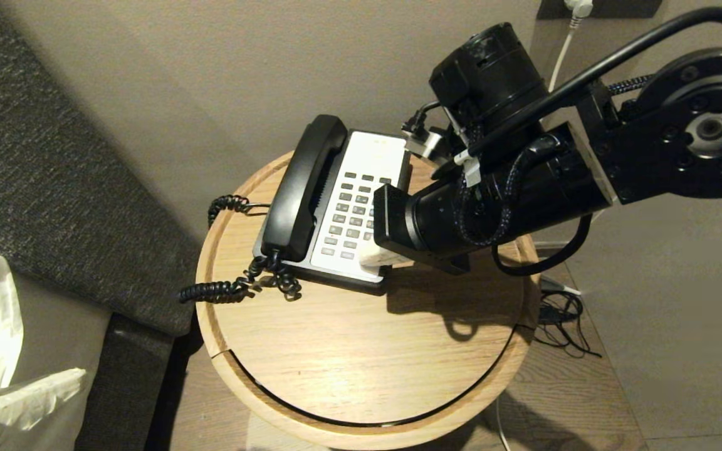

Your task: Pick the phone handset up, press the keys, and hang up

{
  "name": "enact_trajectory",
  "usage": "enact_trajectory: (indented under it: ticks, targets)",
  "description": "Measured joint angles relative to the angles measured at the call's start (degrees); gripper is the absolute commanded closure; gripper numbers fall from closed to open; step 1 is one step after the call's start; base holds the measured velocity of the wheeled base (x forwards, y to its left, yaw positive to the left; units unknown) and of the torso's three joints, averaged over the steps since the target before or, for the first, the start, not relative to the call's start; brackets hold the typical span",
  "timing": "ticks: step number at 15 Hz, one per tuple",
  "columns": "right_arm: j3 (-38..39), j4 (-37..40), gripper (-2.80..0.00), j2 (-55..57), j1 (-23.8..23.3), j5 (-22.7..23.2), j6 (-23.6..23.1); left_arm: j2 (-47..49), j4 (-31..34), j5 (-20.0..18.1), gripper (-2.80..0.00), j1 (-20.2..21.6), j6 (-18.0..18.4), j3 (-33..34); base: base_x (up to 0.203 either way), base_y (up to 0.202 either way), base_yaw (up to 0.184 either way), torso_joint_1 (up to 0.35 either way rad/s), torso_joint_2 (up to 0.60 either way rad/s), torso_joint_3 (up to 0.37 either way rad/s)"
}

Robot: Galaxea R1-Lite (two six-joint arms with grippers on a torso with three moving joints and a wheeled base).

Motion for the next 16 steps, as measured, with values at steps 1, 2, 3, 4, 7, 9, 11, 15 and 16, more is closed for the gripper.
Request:
enact_trajectory:
  ticks: [1, 2, 3, 4, 7, 9, 11, 15, 16]
  targets:
    - [0.1, 0.0, 0.00, 0.0, 0.0, 0.0, -0.3, 0.0, 0.0, 0.0, 0.00, 0.0, 0.0, 0.0, 0.000, 0.000, 0.000, 0.000, 0.00, 0.000]
    - [0.3, 0.0, 0.00, 0.0, 0.0, 0.0, -0.4, 0.0, 0.0, 0.0, 0.00, 0.0, 0.0, 0.0, 0.000, 0.000, 0.000, 0.000, 0.00, 0.000]
    - [0.5, 0.0, 0.00, 0.0, -0.1, -0.1, -0.4, 0.0, 0.0, 0.0, 0.00, 0.0, 0.0, 0.0, 0.000, 0.000, 0.000, 0.000, 0.00, 0.000]
    - [0.7, -0.1, 0.00, 0.0, -0.1, -0.1, -0.4, 0.0, 0.0, 0.0, 0.00, 0.0, 0.0, 0.0, 0.000, 0.000, 0.000, 0.000, 0.00, 0.000]
    - [-0.7, 0.6, 0.00, -0.5, -0.1, 0.0, 0.1, 0.0, 0.0, 0.0, 0.00, 0.0, 0.0, 0.0, 0.000, 0.000, 0.000, 0.000, 0.00, 0.000]
    - [-1.4, 0.9, 0.00, -1.7, 0.2, 0.0, 0.5, -0.1, 0.0, 0.0, 0.00, 0.0, 0.0, 0.1, 0.000, 0.000, 0.000, 0.000, 0.00, 0.000]
    - [-1.1, 0.9, 0.00, -3.4, 0.2, -0.3, 0.7, -0.2, 0.0, 0.0, 0.00, 0.0, 0.0, 0.1, 0.000, 0.000, 0.000, 0.000, 0.00, 0.000]
    - [1.0, 1.3, 0.00, -7.6, -1.1, -0.9, 0.8, -0.4, 0.0, 0.0, 0.00, 0.0, 0.1, 0.9, 0.000, 0.000, 0.000, 0.000, 0.00, 0.000]
    - [1.5, 1.6, 0.00, -8.9, -1.6, -1.1, 0.8, -0.5, -0.8, 0.0, 0.00, 0.0, 0.2, 0.9, 0.000, 0.000, 0.000, 0.000, 0.00, 0.000]
